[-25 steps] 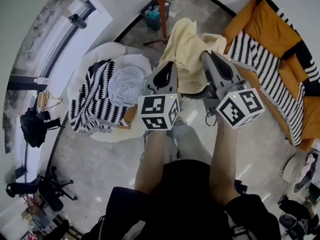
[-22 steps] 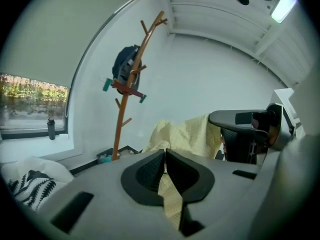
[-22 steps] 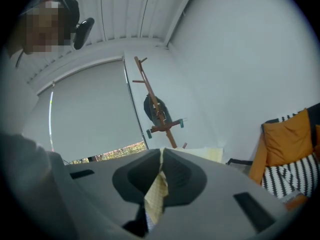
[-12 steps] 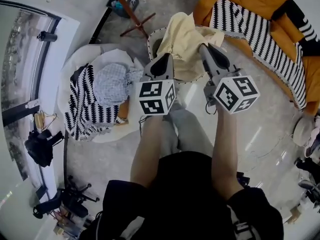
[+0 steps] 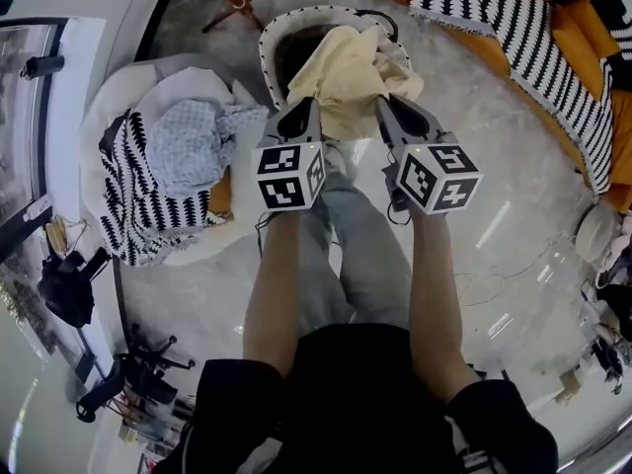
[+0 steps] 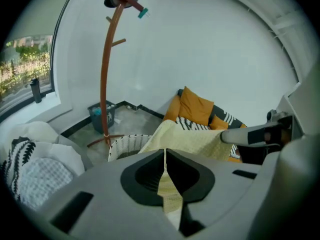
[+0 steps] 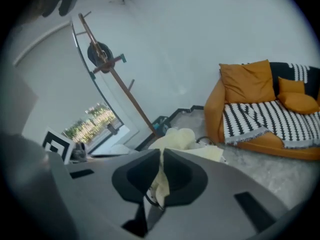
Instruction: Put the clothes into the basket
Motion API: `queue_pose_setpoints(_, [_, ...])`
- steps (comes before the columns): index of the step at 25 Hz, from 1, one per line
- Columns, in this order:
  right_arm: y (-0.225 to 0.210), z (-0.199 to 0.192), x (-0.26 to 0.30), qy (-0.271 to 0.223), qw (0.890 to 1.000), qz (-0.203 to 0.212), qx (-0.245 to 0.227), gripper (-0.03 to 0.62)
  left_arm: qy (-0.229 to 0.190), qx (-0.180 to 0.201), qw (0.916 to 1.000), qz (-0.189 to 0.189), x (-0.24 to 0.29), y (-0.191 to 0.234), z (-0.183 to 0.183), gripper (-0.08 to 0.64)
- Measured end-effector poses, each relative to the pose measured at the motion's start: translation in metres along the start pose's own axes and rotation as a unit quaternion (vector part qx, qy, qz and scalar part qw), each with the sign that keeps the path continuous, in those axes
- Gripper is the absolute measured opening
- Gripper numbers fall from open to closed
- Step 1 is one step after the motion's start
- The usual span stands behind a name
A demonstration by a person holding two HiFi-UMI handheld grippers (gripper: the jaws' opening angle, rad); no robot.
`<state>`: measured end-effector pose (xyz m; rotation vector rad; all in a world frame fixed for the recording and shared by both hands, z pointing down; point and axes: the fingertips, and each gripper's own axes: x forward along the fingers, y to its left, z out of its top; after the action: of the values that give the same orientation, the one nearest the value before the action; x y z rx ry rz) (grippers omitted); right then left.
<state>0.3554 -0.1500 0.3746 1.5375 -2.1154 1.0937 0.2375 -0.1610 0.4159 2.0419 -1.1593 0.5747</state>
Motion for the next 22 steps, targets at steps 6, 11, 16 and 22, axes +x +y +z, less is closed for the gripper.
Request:
queue_pose_setpoints(6, [-0.041,-0.051,0.041,0.036,0.995,-0.093,-0.027,0.021,-0.002,-0.018,0.9995,0.025,0.027,0.038,-0.037,0.017])
queue_pose_setpoints(11, [-0.029,-0.088,0.068,0.054,0.997,-0.044,-0.015,0.021,-0.014,-0.064,0.9963,0.055,0.022,0.069,-0.073,0.017])
queue_pose_setpoints(16, [0.016,-0.106,0.088,0.05,0.998,0.028,-0.032,0.015,-0.043,-0.107,0.9884,0.099,0.0,0.112,-0.092,0.017])
queue_pose_setpoints(22, [0.092,-0.118,0.115,0.074,0.987,0.115,-0.087,0.015,-0.092,-0.157,0.9689,0.168,-0.058,0.167,-0.105,0.017])
